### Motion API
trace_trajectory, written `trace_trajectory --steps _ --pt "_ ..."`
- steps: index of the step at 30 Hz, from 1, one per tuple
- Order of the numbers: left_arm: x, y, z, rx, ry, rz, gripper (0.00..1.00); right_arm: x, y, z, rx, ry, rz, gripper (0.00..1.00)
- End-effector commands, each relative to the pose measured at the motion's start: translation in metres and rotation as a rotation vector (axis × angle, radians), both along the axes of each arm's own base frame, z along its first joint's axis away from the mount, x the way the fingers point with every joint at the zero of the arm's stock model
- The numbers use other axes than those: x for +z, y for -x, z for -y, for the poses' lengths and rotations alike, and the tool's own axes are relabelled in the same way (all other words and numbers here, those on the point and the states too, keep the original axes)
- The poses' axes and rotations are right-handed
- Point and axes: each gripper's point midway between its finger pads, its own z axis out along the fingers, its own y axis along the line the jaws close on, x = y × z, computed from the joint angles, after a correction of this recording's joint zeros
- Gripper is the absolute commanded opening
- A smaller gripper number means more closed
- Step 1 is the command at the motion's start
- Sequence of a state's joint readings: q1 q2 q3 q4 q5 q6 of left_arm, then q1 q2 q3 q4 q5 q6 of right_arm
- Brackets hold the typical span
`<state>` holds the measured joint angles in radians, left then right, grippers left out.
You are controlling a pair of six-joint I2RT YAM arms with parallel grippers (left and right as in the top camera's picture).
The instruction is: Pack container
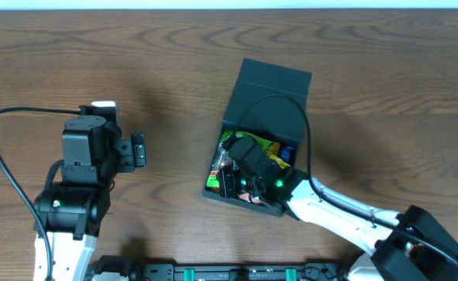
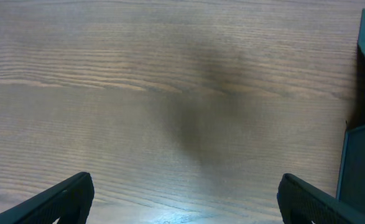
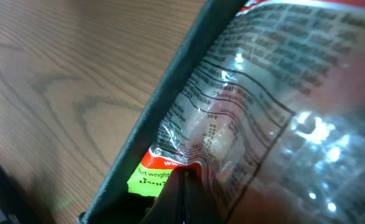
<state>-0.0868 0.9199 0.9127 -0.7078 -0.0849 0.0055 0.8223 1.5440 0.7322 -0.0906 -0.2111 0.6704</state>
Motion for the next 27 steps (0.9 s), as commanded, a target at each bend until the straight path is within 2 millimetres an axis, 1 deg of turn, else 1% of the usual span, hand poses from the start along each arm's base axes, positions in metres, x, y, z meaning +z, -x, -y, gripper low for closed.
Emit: trace_trajectory --steps 1,3,5,6,8,10,11,13,14,16,19,21,24,26,27 --pt "-0.001 0.002 -0.001 -0.008 -0.012 -0.003 0.95 0.01 -0.005 -0.007 -0.003 -0.029 0.019 0.01" --pt "-0.001 0.002 -0.001 -0.008 -0.012 -0.003 0.95 0.03 -0.01 -0.011 -0.004 -0.059 0.058 0.02" --pt "-0.001 0.002 -0.001 -0.008 -0.012 -0.003 0.95 0.055 -0.018 -0.01 -0.012 -0.07 0.123 0.01" --pt "-0.001 0.002 -0.001 -0.008 -0.012 -0.003 0.95 0.065 -0.02 -0.009 -0.021 -0.07 0.145 0.01" --pt "-0.001 0.002 -0.001 -0.008 -0.012 -0.003 0.95 0.092 -0.026 0.001 -0.049 -0.055 0.209 0.02" --pt "-0.001 0.002 -0.001 -0.008 -0.012 -0.003 0.95 0.117 -0.03 0.015 -0.08 -0.015 0.277 0.02" --pt "-0.001 0.002 -0.001 -0.008 -0.012 -0.003 0.95 0.129 -0.034 0.027 -0.103 0.029 0.324 0.01" --pt "-0.001 0.002 -0.001 -0.008 -0.012 -0.003 0.95 0.141 -0.042 0.053 -0.176 0.125 0.376 0.02" --pt "-0.001 0.002 -0.001 -0.008 -0.012 -0.003 0.95 0.144 -0.045 0.067 -0.214 0.174 0.386 0.01" --pt "-0.001 0.002 -0.001 -0.008 -0.012 -0.003 0.95 0.143 -0.045 0.093 -0.258 0.257 0.354 0.01" --pt "-0.001 0.002 -0.001 -0.008 -0.012 -0.003 0.95 0.136 -0.043 0.117 -0.285 0.285 0.243 0.01" --pt "-0.001 0.002 -0.001 -0.008 -0.012 -0.003 0.95 0.134 -0.048 0.131 -0.301 0.237 0.169 0.01" --pt "-0.001 0.002 -0.001 -0.008 -0.012 -0.003 0.95 0.135 -0.054 0.142 -0.273 0.109 0.083 0.01" --pt "-0.001 0.002 -0.001 -0.008 -0.012 -0.003 0.95 0.135 -0.056 0.157 -0.299 0.037 0.013 0.01" --pt "-0.001 0.002 -0.001 -0.008 -0.012 -0.003 0.95 0.133 -0.057 0.168 -0.332 0.016 -0.02 0.01"
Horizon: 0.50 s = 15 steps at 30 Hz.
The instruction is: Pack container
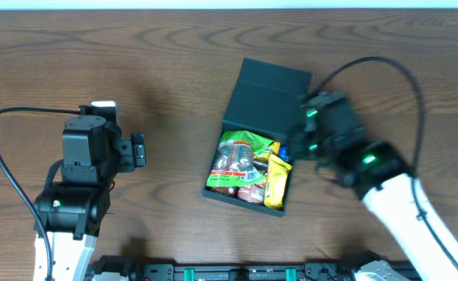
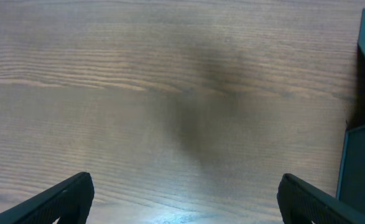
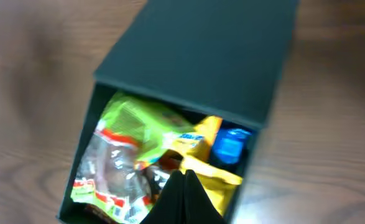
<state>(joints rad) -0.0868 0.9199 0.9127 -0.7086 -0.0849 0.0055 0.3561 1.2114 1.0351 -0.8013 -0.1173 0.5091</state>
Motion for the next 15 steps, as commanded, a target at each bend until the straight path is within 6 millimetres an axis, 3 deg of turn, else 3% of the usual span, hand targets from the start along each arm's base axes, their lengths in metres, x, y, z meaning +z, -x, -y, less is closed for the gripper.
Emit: trace_trajectory --steps 1,5,9,15 --pt "-0.001 0.001 -0.001 -0.008 -0.012 -0.003 0.95 0.009 0.002 0.008 0.027 -0.179 -0.063 0.01" --pt "-0.001 0.001 -0.001 -0.008 -0.012 -0.003 0.95 0.005 0.0 0.044 -0.064 -0.251 -0.101 0.01" --pt "-0.001 0.001 -0.001 -0.008 -0.012 -0.003 0.95 -0.016 0.012 0.078 -0.169 -0.26 -0.175 0.01" --pt "-0.001 0.001 -0.001 -0.008 -0.012 -0.003 0.95 -0.07 0.027 0.076 -0.166 -0.316 -0.213 0.01"
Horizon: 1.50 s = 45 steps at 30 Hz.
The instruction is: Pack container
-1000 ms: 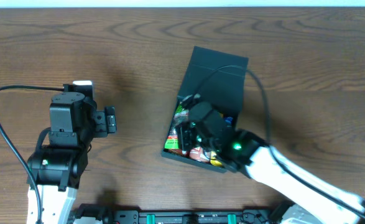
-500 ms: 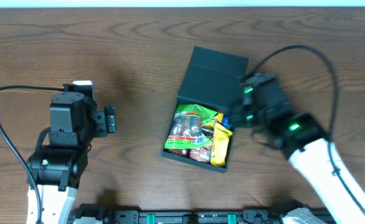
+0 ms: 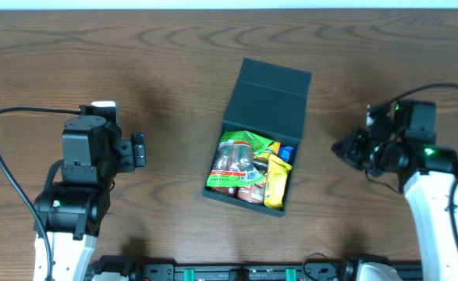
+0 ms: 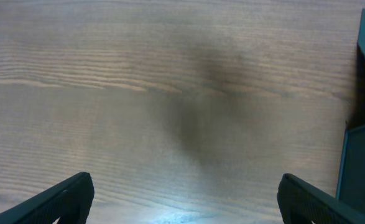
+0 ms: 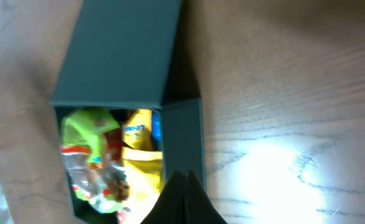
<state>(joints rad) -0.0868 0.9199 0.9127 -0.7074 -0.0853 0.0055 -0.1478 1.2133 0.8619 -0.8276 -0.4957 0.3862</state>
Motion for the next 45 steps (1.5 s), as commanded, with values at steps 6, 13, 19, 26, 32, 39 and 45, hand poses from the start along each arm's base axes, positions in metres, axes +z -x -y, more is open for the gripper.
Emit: trace_trajectory --steps 6,13,19,26,32,39,45 --pt "-0.001 0.002 -0.001 -0.008 -0.012 -0.004 0.95 -0.065 0.002 -0.013 -0.018 -0.109 0.062 0.01" --pt "-0.001 0.002 -0.001 -0.008 -0.012 -0.004 0.95 -0.097 -0.022 -0.007 -0.047 -0.107 0.063 0.01" --pt "-0.001 0.002 -0.001 -0.008 -0.012 -0.004 0.95 -0.125 -0.036 -0.009 -0.049 -0.147 0.037 0.01" --pt "-0.001 0.002 -0.001 -0.008 -0.012 -0.004 0.95 -0.145 -0.064 -0.022 -0.038 -0.247 0.064 0.01" --pt "-0.001 0.002 -0.001 -0.008 -0.012 -0.004 0.95 -0.163 -0.086 -0.042 0.018 -0.287 0.036 0.01" --pt "-0.001 0.002 -0.001 -0.008 -0.012 -0.004 0.95 -0.155 -0.118 -0.075 0.111 -0.333 0.106 0.01" --pt "-0.001 0.002 -0.001 -0.008 -0.012 -0.004 0.95 -0.106 -0.144 -0.09 0.179 -0.485 0.292 0.01"
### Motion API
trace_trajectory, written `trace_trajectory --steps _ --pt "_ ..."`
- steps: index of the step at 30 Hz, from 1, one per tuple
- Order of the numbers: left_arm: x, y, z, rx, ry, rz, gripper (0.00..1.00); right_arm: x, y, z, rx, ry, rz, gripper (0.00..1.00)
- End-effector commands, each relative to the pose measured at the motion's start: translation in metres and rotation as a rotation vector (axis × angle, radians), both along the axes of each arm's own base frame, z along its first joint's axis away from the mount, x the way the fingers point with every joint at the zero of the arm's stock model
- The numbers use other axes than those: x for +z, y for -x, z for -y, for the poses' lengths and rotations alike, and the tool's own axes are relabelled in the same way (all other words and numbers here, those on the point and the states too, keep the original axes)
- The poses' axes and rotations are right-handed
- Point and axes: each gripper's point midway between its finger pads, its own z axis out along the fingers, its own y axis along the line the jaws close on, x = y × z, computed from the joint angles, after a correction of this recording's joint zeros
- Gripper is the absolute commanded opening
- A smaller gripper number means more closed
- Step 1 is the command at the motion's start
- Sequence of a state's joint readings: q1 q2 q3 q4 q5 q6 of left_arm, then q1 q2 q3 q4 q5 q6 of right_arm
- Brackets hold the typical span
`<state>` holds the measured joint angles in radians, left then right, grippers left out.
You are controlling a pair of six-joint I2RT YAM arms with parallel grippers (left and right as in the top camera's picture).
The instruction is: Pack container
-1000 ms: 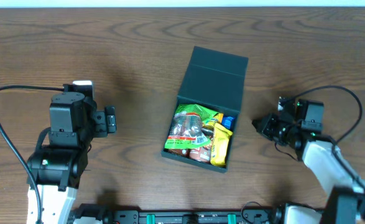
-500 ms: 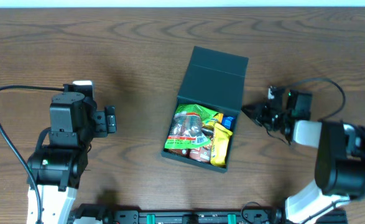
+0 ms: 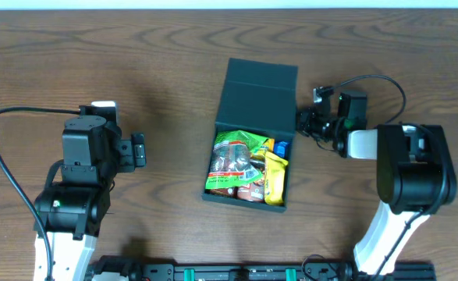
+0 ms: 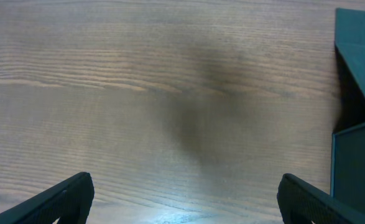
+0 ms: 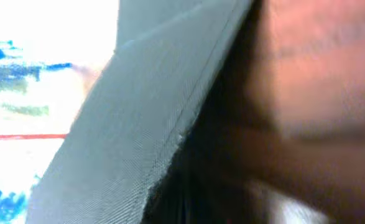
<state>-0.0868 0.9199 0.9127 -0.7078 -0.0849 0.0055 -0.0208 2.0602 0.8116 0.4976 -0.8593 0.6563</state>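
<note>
A dark green box (image 3: 211,193) stands mid-table with its lid (image 3: 258,95) folded back flat behind it. Inside lie a green snack packet (image 3: 232,158), a yellow packet (image 3: 275,178) and a small blue item (image 3: 282,147). My right gripper (image 3: 301,123) is low at the box's right side near the hinge, shut, its tips against the wall. The right wrist view is a blurred close-up of that grey-green wall (image 5: 138,137) with the dark tips of the right gripper (image 5: 183,202) below. My left gripper (image 3: 139,150) hangs open over bare wood, well left of the box.
Brown wooden table (image 3: 158,55) all round. The left wrist view shows bare wood (image 4: 170,93) between the open fingers (image 4: 70,199), with the box's edge (image 4: 356,124) at the far right. A black cable (image 3: 377,82) loops above the right arm.
My right gripper has moved from out on the table right of the box to its right side by the hinge. The box has turned squarer and shifted slightly left. Left arm unchanged.
My right gripper was down inside the box on the snack packets. Then it was up beside the lid, with the packets left in the box. Then it stood away to the right. Now it touches the box's right side, and the box has turned.
</note>
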Motion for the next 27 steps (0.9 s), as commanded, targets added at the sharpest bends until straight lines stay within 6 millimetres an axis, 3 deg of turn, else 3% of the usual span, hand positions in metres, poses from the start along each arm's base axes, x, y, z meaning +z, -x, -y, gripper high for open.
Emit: trace_trajectory --steps 1,9,17,27 --pt "-0.001 0.002 -0.001 -0.008 -0.012 -0.003 0.95 0.025 -0.002 -0.015 0.061 -0.125 0.042 0.01" --pt "-0.001 0.002 -0.001 -0.008 -0.012 -0.003 0.95 0.1 0.005 -0.035 0.275 -0.32 0.241 0.01" --pt "-0.001 0.002 -0.001 -0.008 -0.012 -0.003 0.95 0.174 0.028 -0.043 0.484 -0.395 0.412 0.01" --pt "-0.001 0.002 -0.001 -0.008 -0.012 -0.003 0.95 0.224 0.049 -0.047 0.593 -0.366 0.456 0.02"
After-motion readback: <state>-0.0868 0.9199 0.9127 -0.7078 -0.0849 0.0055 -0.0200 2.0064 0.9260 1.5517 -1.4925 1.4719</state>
